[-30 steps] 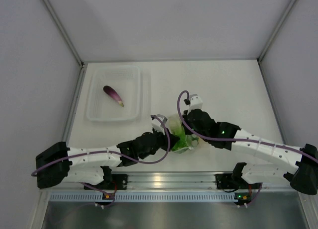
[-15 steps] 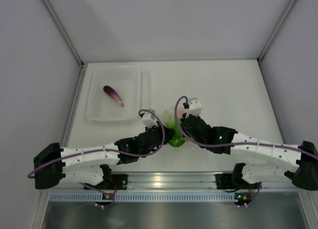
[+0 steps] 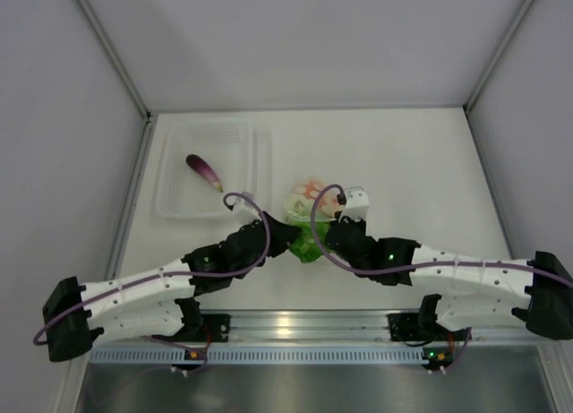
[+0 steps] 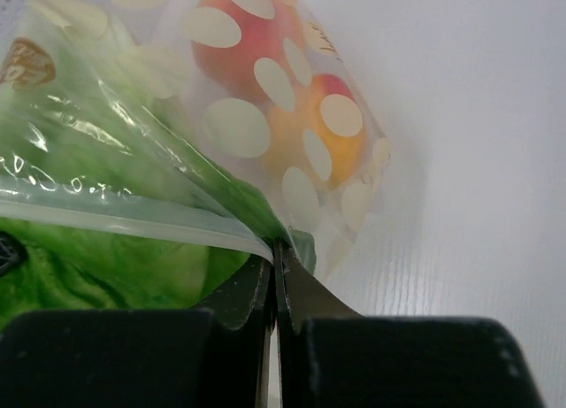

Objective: Open the zip-top bag and remove the fake food

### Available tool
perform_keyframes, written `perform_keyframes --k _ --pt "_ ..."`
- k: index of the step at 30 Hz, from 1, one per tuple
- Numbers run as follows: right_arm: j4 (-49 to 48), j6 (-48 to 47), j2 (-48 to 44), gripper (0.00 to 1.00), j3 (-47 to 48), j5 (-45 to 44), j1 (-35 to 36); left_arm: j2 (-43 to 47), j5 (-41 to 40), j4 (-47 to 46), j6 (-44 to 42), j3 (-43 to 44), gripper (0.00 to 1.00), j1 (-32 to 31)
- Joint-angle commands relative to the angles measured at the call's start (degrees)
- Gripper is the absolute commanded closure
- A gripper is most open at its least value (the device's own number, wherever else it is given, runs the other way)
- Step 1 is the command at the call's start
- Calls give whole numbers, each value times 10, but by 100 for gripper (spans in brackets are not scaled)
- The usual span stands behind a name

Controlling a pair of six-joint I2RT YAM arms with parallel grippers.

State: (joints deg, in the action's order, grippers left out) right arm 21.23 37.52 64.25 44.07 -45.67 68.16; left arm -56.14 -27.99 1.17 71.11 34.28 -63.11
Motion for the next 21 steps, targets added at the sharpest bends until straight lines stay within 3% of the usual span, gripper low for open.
perform_keyframes --k 1,7,15,21 --pt "27 9 3 100 -19 -57 6 52 -1 -33 46 -17 100 28" --pt "21 0 3 100 -14 -61 4 94 47 -33 51 -61 100 48" --pt "20 -35 2 100 -7 -70 -42 113 199 -94 63 -106 100 88" --pt "-15 -79 -12 100 -9 -45 -77 128 297 -95 21 -102 100 125"
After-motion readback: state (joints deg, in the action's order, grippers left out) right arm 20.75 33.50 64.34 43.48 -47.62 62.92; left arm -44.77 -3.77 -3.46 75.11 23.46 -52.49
